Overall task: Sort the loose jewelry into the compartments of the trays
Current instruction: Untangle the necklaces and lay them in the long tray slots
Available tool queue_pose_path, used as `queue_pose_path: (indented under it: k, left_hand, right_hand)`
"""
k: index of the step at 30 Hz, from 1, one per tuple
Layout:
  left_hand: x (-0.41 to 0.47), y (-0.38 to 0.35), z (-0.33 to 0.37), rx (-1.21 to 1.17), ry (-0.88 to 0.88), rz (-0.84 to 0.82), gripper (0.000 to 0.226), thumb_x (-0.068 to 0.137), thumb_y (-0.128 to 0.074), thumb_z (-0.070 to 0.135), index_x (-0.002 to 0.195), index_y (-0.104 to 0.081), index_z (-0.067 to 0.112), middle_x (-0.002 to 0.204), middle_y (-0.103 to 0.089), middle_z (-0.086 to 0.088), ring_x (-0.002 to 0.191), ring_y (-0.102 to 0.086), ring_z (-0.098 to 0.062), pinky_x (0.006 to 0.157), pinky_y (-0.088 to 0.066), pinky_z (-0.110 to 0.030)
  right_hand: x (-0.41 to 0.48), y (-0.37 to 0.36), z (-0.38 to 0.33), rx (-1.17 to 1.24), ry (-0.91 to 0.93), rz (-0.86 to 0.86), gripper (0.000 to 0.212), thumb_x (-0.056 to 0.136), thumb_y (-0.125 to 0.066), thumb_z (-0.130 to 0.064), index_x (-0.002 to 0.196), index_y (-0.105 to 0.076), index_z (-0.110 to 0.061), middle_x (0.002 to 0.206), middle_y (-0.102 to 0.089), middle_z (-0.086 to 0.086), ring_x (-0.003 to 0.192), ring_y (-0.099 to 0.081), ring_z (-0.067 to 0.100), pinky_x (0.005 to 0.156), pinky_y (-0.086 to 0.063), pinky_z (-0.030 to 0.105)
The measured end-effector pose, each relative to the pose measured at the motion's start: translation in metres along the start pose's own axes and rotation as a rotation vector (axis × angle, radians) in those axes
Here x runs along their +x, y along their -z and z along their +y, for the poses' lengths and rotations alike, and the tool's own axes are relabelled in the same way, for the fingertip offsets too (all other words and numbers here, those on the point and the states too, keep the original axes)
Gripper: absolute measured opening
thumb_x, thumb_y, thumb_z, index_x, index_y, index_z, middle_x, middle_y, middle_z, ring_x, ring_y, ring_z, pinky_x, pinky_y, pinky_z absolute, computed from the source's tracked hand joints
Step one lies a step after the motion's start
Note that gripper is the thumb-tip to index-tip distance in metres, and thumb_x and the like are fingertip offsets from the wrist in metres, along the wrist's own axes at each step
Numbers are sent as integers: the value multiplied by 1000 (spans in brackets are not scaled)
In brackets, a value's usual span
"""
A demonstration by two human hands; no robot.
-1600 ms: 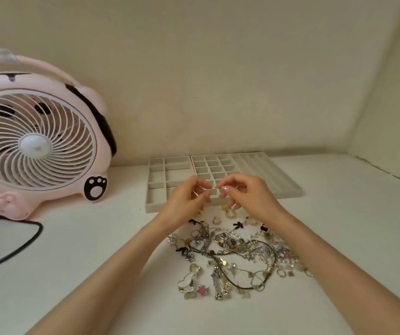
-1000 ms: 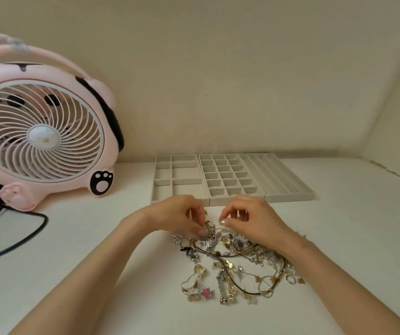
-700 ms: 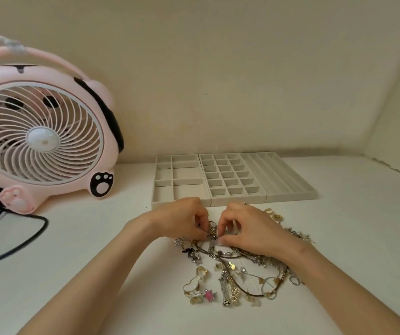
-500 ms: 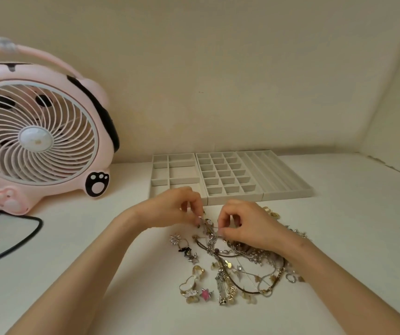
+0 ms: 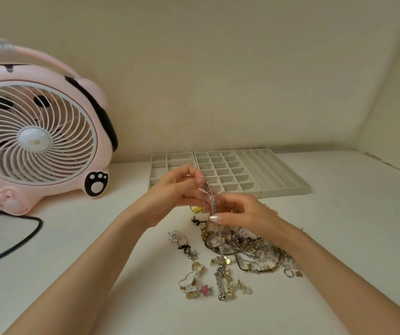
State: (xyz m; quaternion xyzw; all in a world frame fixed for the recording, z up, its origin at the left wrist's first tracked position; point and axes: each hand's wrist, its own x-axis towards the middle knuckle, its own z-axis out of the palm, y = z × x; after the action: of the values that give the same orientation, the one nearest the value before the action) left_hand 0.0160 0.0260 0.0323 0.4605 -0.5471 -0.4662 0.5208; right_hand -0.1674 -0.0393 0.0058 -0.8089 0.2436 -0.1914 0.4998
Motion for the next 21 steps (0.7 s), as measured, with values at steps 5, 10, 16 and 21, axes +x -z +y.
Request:
queue_pose_path:
  k: [5, 10, 16, 21]
  left_hand:
    - [3, 2, 1, -262, 1, -7, 9, 86, -59, 14, 87, -51, 10, 87, -67, -7, 71, -65, -18, 70, -57, -30]
    - [5, 6, -5, -278, -2, 17, 9, 81, -59, 14, 87, -52, 11, 84, -64, -1, 62, -56, -9, 63, -54, -23]
    - [6, 5, -5, -310, -37, 135, 10, 89, -50, 5, 82, -52, 11, 78, -55, 1, 51, -42, -5, 50, -41, -16]
    - [4, 4, -6, -225, -26, 110, 13, 91, -48, 6, 82, -51, 13, 83, -55, -2, 47, -36, -4, 48, -37, -14]
  right_hand:
    - [0, 3, -1, 75, 39, 125, 14, 73, -73, -32, 76, -68, -19, 85, -66, 7, 79, -60, 15, 79, -49, 22]
    - [-3, 11, -6, 271, 88, 126, 18, 74, -68, -23, 79, -62, -6, 69, -67, 6, 66, -65, 15, 68, -50, 20]
    - [-4, 18, -8, 353, 64, 137, 10, 78, -66, -16, 82, -60, -7, 51, -53, -1, 44, -49, 13, 51, -46, 22]
    - [-7, 29, -7, 403, 21, 137, 10, 82, -63, -7, 91, -65, -2, 44, -39, -7, 37, -31, 8, 40, -30, 19]
